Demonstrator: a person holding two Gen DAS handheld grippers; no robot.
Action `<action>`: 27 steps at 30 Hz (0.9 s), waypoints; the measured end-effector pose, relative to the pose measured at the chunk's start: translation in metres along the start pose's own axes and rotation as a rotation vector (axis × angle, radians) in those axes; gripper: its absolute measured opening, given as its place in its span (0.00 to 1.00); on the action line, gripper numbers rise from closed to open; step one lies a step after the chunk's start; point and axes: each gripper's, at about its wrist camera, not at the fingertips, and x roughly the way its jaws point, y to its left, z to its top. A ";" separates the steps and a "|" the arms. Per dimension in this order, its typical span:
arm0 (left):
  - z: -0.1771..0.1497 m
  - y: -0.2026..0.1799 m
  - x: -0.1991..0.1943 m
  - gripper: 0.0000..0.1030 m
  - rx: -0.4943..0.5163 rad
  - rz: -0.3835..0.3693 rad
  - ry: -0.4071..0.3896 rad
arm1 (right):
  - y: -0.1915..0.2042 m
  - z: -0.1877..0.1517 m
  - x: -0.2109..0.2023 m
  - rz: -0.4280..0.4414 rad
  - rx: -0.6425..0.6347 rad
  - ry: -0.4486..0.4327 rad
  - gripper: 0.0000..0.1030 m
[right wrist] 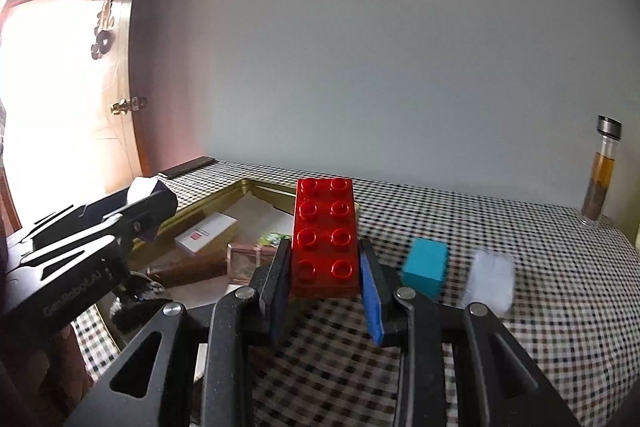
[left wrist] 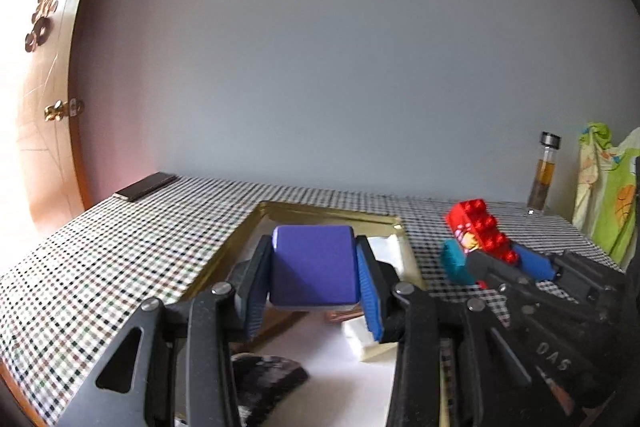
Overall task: Organize rigid objects
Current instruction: 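Carry purple block over gold tin with left tool while right tool carries red brick, then release red brick into tin with right tool while left tool releases purple block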
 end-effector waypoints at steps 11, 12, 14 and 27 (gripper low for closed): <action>0.001 0.027 0.030 0.38 -0.016 0.086 0.140 | 0.023 0.007 0.024 0.101 -0.007 0.083 0.33; 0.002 0.029 0.032 0.38 -0.017 0.090 0.147 | 0.026 0.007 0.028 0.113 -0.006 0.098 0.33; 0.002 0.031 0.035 0.38 -0.015 0.103 0.159 | 0.029 0.006 0.033 0.125 -0.007 0.118 0.33; -0.004 0.034 0.056 0.38 0.019 0.135 0.245 | 0.040 -0.003 0.055 0.170 -0.004 0.222 0.33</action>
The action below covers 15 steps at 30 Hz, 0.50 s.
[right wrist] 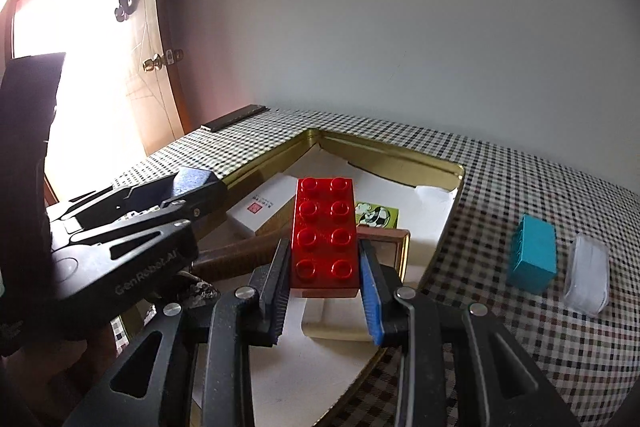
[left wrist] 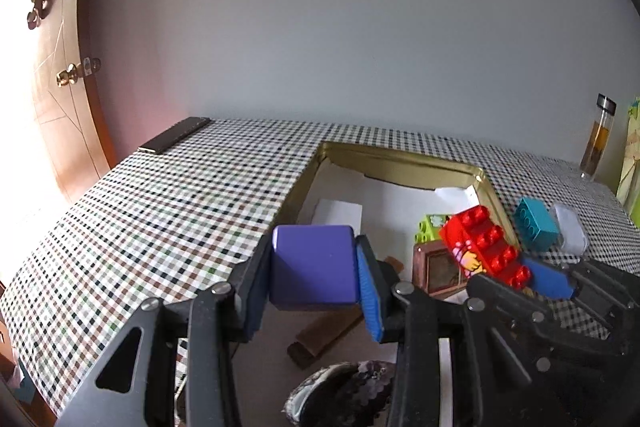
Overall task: Organize rigid objects
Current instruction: 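Release red brick into tin with right tool while left tool releases purple block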
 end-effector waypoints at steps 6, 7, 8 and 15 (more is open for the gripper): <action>-0.001 0.002 -0.009 0.83 -0.027 0.039 -0.034 | -0.003 -0.003 0.000 0.011 0.016 0.006 0.58; -0.001 0.002 -0.012 0.89 -0.027 0.043 -0.042 | -0.006 -0.004 -0.002 0.013 0.026 -0.002 0.61; -0.001 0.003 -0.013 0.92 -0.029 0.047 -0.047 | -0.009 -0.005 -0.006 0.011 0.033 -0.010 0.62; 0.000 -0.015 -0.023 0.94 -0.040 0.002 -0.075 | -0.053 -0.026 -0.041 -0.044 0.128 -0.068 0.63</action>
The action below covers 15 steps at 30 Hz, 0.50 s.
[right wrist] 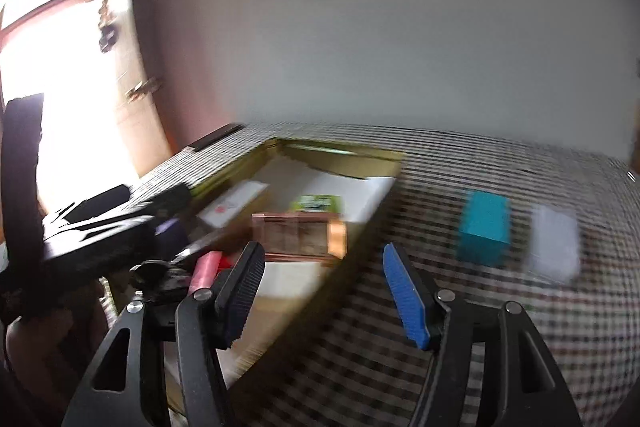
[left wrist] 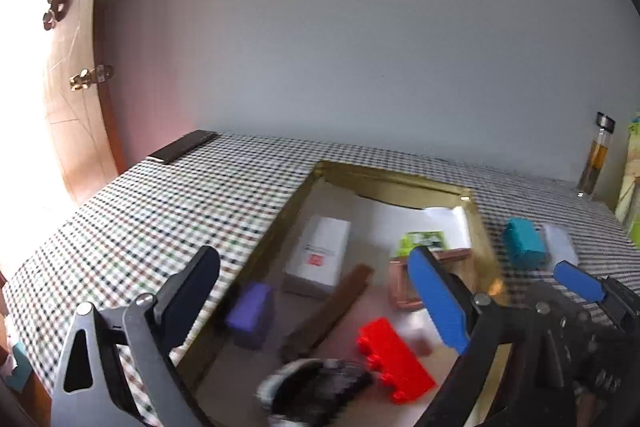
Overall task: Organize rigid objects
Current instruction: 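Release red brick into tin with right tool while left tool releases purple block, then grasp teal block with left tool while right tool moves to clear plastic box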
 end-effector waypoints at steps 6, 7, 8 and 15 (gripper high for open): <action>-0.002 -0.057 -0.015 0.95 0.081 -0.102 -0.029 | -0.065 -0.002 -0.020 -0.168 0.108 -0.019 0.68; -0.001 -0.068 -0.017 0.97 0.096 -0.120 -0.032 | -0.073 -0.003 -0.022 -0.187 0.126 -0.018 0.68; -0.001 -0.082 -0.020 0.98 0.114 -0.149 -0.035 | -0.082 -0.003 -0.025 -0.208 0.143 -0.017 0.68; 0.004 -0.151 -0.009 0.98 0.200 -0.263 0.024 | -0.130 -0.006 -0.031 -0.315 0.227 0.026 0.68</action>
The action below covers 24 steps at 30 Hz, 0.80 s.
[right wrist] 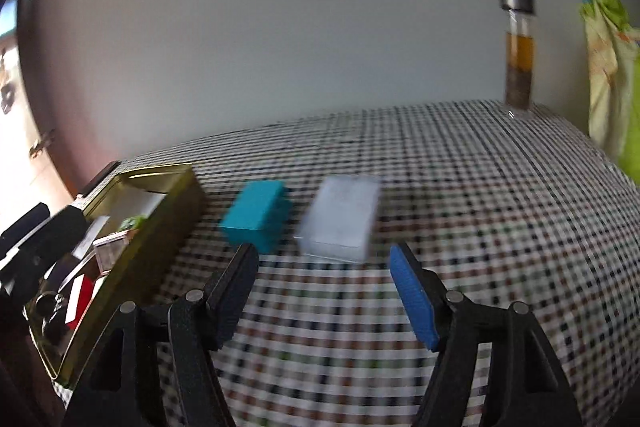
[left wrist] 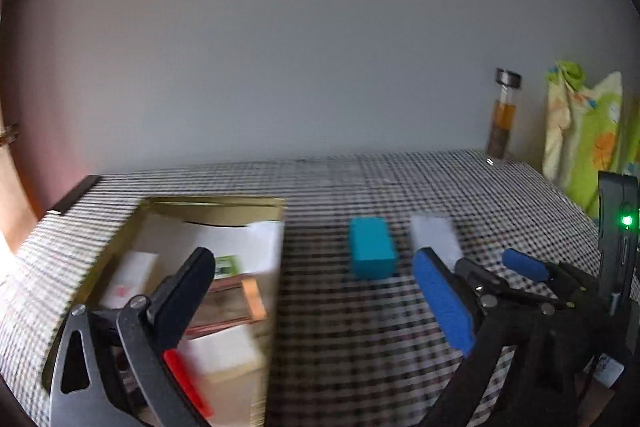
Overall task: Organize rigid objects
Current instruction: 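Grasp teal block with left tool while right tool moves to clear plastic box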
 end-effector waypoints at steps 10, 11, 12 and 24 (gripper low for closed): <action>0.006 -0.037 0.062 0.87 0.036 -0.053 0.141 | -0.041 0.002 0.003 -0.047 0.083 0.035 0.69; 0.006 -0.040 0.066 0.86 0.042 -0.052 0.149 | -0.045 0.004 0.004 -0.045 0.093 0.036 0.69; 0.006 -0.042 0.070 0.85 0.049 -0.056 0.158 | -0.047 0.004 0.004 -0.044 0.103 0.038 0.69; 0.000 -0.045 0.119 0.57 0.058 -0.070 0.281 | -0.055 0.006 0.011 -0.052 0.117 0.056 0.69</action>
